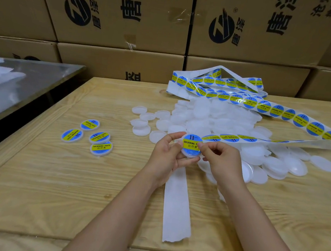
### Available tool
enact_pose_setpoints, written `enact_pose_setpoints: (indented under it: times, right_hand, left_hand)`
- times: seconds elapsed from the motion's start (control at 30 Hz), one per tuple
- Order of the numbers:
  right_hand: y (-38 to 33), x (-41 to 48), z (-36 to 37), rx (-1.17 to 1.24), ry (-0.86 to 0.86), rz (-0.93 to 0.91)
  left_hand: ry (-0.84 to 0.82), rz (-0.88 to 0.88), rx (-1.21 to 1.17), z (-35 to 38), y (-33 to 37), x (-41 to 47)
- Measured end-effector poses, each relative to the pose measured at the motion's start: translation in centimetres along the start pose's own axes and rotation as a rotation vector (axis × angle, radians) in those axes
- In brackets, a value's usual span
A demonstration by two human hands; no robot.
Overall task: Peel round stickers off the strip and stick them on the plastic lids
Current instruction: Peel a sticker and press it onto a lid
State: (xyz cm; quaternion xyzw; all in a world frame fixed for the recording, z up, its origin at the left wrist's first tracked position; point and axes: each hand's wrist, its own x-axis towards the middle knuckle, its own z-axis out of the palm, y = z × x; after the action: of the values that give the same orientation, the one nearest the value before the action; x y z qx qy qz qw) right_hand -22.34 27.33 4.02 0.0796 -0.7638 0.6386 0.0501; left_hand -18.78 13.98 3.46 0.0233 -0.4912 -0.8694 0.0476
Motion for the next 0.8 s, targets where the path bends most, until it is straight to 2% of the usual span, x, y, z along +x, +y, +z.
enact_pose_setpoints:
  times: [0.3, 0.37, 0.53, 0.7, 0.8]
  right_hand:
    - [0.2, -0.2, 0.3, -0.256, 0.162, -0.151]
    - [0.1, -0.1, 0.2, -0.228, 0.205, -0.153]
    - [0.1, -0.9, 1.2, -0.058, 0.153, -0.186]
    - [0.1, -0.7, 1.3, 0.027, 0.313, -0.146]
    - [0.2, -0.6, 1.5, 0.019, 0.330, -0.114]
  left_hand:
    - [0.075, 0.050, 0.019, 0.7, -0.6, 0.0]
    - [0.075, 0.050, -0.026, 0.8, -0.4, 0.0]
    - [0.009, 0.013, -0.149, 0.9, -0.1, -0.2]
    - [-0.087, -0.002, -0.084, 1.1, -0.2, -0.8]
    - [-0.116, -0.008, -0.064, 1.2, -0.4, -0.9]
